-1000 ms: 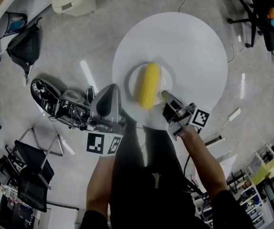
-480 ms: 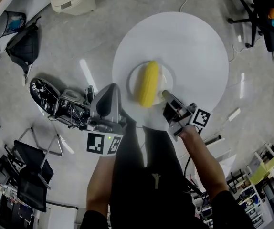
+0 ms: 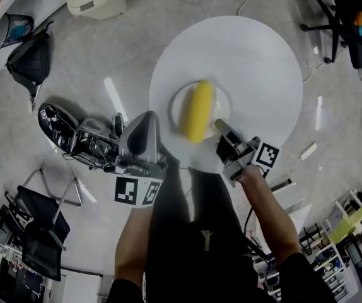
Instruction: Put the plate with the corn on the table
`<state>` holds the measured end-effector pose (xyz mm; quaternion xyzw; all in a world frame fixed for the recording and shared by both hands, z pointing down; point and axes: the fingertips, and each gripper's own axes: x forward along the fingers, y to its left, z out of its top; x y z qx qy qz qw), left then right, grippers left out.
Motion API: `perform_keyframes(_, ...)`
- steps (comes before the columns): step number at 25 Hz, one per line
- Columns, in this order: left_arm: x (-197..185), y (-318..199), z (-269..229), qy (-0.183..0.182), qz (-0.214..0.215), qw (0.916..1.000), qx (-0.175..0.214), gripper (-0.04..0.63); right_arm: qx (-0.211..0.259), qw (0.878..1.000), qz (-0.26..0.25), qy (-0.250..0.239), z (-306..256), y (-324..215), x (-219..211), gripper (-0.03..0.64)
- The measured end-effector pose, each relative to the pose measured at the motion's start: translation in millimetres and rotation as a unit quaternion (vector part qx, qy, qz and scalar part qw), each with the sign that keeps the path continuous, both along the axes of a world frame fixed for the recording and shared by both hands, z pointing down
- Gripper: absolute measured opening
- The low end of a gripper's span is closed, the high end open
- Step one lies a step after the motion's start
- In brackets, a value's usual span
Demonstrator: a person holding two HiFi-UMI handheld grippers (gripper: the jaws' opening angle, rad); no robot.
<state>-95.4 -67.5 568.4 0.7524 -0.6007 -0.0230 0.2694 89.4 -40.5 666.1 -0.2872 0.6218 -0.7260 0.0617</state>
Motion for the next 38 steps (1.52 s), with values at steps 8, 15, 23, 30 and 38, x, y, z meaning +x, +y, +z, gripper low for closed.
perform_keyframes(8,-1,0,2,0.004,-0.001,1.0,-0.002,0.002,-0.009,1.0,0.001,0.008,2,-1,1,0.019)
perform_keyframes(15,-3,1,2,0.005,-0.001,1.0,-0.002,0.002,-0.025,0.999,0.008,0.018,3,-1,2,0.031)
perform_keyframes(23,-5,0,2,0.005,-0.004,1.0,-0.002,0.002,-0.033,0.999,0.019,0.027,1,-5,5,0.083)
perform_keyframes(30,-8,2,0,0.005,-0.007,1.0,-0.001,0.002,-0.025,0.999,0.022,0.032,-3,-8,4,0.113)
perform_keyframes(38,-10,4,1,0.005,-0.008,0.9999,-0.002,0.002,-0.009,0.997,0.007,0.076,-5,-10,6,0.16)
